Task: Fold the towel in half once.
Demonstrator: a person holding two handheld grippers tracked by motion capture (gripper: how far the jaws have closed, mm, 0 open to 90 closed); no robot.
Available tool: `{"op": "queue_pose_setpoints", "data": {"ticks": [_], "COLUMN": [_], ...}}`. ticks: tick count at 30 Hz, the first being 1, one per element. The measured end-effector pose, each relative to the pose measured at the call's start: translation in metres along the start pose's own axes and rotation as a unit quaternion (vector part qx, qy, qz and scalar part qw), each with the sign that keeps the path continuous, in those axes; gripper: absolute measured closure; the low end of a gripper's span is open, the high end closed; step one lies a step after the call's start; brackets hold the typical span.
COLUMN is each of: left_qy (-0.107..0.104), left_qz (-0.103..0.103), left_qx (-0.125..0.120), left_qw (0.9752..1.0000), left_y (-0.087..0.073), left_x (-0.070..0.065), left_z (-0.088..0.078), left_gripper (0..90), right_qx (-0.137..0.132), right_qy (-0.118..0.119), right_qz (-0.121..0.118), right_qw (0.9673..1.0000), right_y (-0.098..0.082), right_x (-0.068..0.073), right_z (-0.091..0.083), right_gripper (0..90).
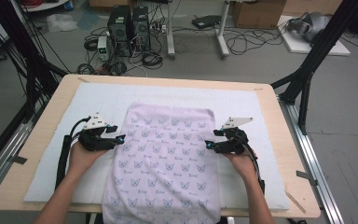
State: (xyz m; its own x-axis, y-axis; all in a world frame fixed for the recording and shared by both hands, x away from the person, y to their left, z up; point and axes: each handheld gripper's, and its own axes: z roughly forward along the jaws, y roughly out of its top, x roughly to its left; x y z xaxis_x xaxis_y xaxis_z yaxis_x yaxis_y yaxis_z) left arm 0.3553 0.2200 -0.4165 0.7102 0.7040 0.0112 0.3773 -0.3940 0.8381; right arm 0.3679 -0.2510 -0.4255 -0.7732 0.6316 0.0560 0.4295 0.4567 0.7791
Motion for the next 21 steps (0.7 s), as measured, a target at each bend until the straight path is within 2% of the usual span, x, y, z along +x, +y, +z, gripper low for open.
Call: {"op": "queue_pose_setpoints", "data": {"ticks": [1,2,3,4,6,7,8,9,10,11,12,13,16,17,18,19,21], "left_qy": [0.004,0.004,0.003,0.003,0.003,0.006,0.006,0.007,0.010,0.015,0.015,0.022,0.033,0.041,0.041,0.044,0.057], "left_qz": [-0.001,-0.001,-0.004,-0.004,-0.011,-0.015,-0.015,-0.017,-0.022,-0.029,-0.029,-0.039,-0.050,-0.068,-0.068,-0.089,-0.095], "left_qx": [0.006,0.006,0.017,0.017,0.024,0.035,0.035,0.040,0.043,0.050,0.050,0.058,0.067,0.076,0.076,0.086,0.094], "left_qw": [1.0000,1.0000,0.9998,0.9998,0.9997,0.9993,0.9993,0.9990,0.9988,0.9982,0.9982,0.9973,0.9960,0.9939,0.9939,0.9913,0.9894], "left_y": [0.007,0.007,0.015,0.015,0.023,0.033,0.033,0.038,0.043,0.051,0.051,0.056,0.055,0.049,0.049,0.042,0.039], "left_x": [0.006,0.006,0.013,0.013,0.022,0.032,0.032,0.037,0.042,0.050,0.050,0.058,0.065,0.071,0.071,0.075,0.074], "left_z": [0.007,0.007,0.018,0.018,0.028,0.037,0.037,0.041,0.045,0.053,0.053,0.060,0.068,0.075,0.075,0.083,0.091], "left_gripper": [49.2,49.6,50.8,51.5,51.9,52.7,53.1,53.5,53.5,54.4,54.5,54.6,54.9,54.8,54.5,53.5,48.7], "right_qx": [0.009,0.009,0.028,0.028,0.037,0.040,0.040,0.047,0.047,0.047,0.047,0.056,0.057,0.065,0.065,0.074,0.078], "right_qy": [-0.001,-0.001,-0.002,-0.002,-0.011,-0.014,-0.014,-0.022,-0.022,-0.032,-0.032,-0.039,-0.051,-0.057,-0.057,-0.056,-0.059], "right_qz": [0.000,0.000,-0.003,-0.003,-0.011,-0.008,-0.008,-0.009,-0.009,-0.001,-0.001,0.012,0.017,0.035,0.035,0.050,0.057], "right_qw": [1.0000,1.0000,0.9996,0.9996,0.9992,0.9991,0.9991,0.9986,0.9986,0.9984,0.9984,0.9976,0.9970,0.9956,0.9956,0.9944,0.9936], "right_y": [0.006,0.006,0.016,0.016,0.029,0.040,0.040,0.051,0.051,0.059,0.059,0.063,0.062,0.057,0.057,0.051,0.049], "right_x": [-0.007,-0.007,-0.016,-0.016,-0.027,-0.036,-0.036,-0.047,-0.047,-0.058,-0.058,-0.069,-0.075,-0.081,-0.081,-0.086,-0.087], "right_z": [0.002,0.002,0.005,0.005,0.008,0.010,0.010,0.013,0.013,0.017,0.017,0.023,0.030,0.037,0.037,0.045,0.049], "right_gripper": [37.1,37.1,36.9,36.9,37.1,37.2,37.2,37.6,37.6,38.1,38.1,38.4,40.6,40.7,40.7,41.5,43.0]}}
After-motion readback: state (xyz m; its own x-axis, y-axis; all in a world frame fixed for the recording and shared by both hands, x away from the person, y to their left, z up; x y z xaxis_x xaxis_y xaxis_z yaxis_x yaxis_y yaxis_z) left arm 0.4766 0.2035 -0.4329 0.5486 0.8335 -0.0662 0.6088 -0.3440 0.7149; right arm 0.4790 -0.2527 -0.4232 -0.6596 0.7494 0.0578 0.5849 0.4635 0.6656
